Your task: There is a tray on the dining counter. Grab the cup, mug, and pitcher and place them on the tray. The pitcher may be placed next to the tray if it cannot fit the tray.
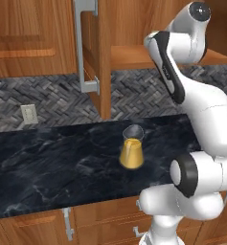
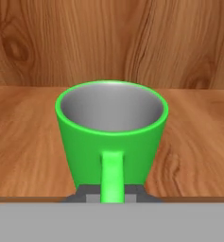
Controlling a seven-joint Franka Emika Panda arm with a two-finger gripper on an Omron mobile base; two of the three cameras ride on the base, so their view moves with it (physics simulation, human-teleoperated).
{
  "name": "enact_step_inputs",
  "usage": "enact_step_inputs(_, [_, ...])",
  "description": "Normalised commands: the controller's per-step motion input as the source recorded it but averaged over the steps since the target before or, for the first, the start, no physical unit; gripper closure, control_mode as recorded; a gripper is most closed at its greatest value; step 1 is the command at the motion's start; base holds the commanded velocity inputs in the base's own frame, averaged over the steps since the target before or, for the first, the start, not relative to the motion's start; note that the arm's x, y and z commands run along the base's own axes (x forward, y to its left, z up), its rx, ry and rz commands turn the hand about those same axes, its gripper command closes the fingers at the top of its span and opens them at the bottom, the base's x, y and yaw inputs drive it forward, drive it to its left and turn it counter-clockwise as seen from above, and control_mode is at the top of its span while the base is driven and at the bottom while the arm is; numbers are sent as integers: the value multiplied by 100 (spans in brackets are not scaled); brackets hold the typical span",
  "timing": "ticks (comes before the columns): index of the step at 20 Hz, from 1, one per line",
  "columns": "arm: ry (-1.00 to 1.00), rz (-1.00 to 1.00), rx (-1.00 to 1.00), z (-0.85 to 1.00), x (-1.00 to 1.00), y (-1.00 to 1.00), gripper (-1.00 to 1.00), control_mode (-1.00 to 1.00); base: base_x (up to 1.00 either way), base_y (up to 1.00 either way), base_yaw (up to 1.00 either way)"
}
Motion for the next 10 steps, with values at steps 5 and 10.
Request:
enact_step_inputs(5, [-5,0,0,-9,-100,12,100,-100,0,0,0])
enact_step_inputs(10, [-3,0,0,-19,-100,11,100,-100,0,0,0])
